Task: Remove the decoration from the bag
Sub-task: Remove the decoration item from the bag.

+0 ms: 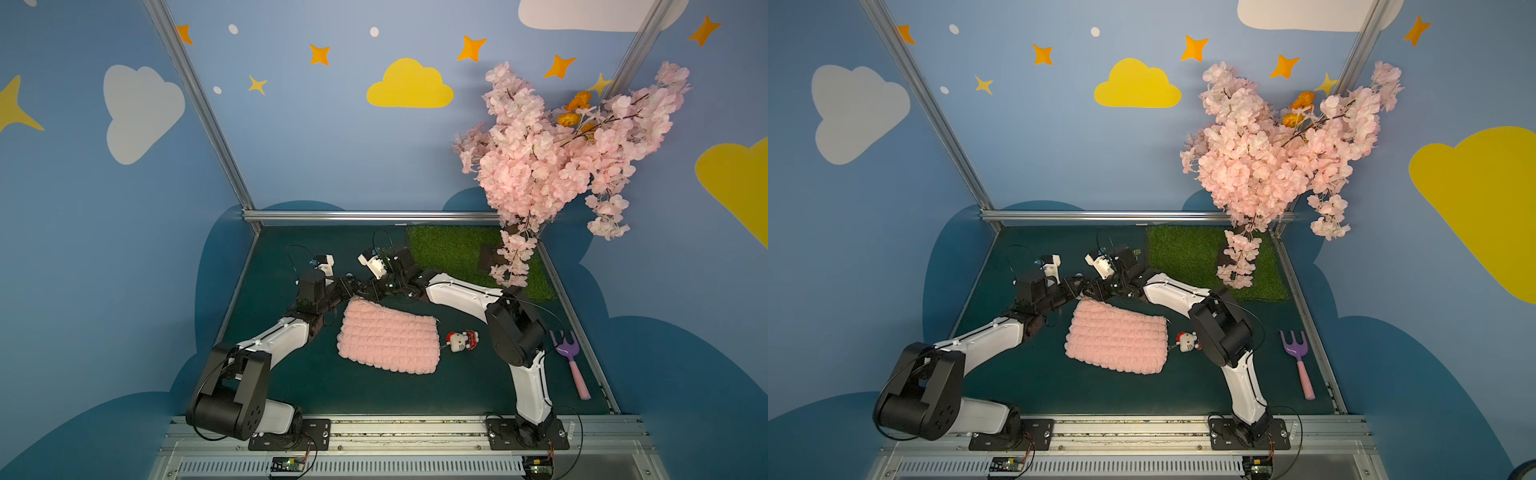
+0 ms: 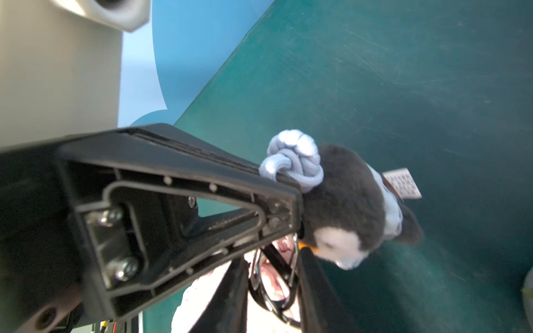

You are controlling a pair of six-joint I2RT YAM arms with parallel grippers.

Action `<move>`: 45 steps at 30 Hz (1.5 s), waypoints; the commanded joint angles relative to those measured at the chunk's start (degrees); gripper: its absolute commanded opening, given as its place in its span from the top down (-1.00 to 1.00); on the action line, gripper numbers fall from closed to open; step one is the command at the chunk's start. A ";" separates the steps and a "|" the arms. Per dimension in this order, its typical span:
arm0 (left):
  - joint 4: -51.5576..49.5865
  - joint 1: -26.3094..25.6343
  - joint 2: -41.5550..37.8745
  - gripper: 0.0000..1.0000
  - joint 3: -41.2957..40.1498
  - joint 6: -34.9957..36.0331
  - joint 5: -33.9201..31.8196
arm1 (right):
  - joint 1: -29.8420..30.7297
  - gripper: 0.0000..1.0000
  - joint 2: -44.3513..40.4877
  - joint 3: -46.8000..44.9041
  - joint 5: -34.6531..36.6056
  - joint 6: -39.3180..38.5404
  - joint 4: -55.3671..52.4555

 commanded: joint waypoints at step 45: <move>1.80 1.65 -2.02 0.89 -0.70 -5.50 1.29 | -1.00 1.00 -3.61 -7.06 -2.52 -4.75 11.28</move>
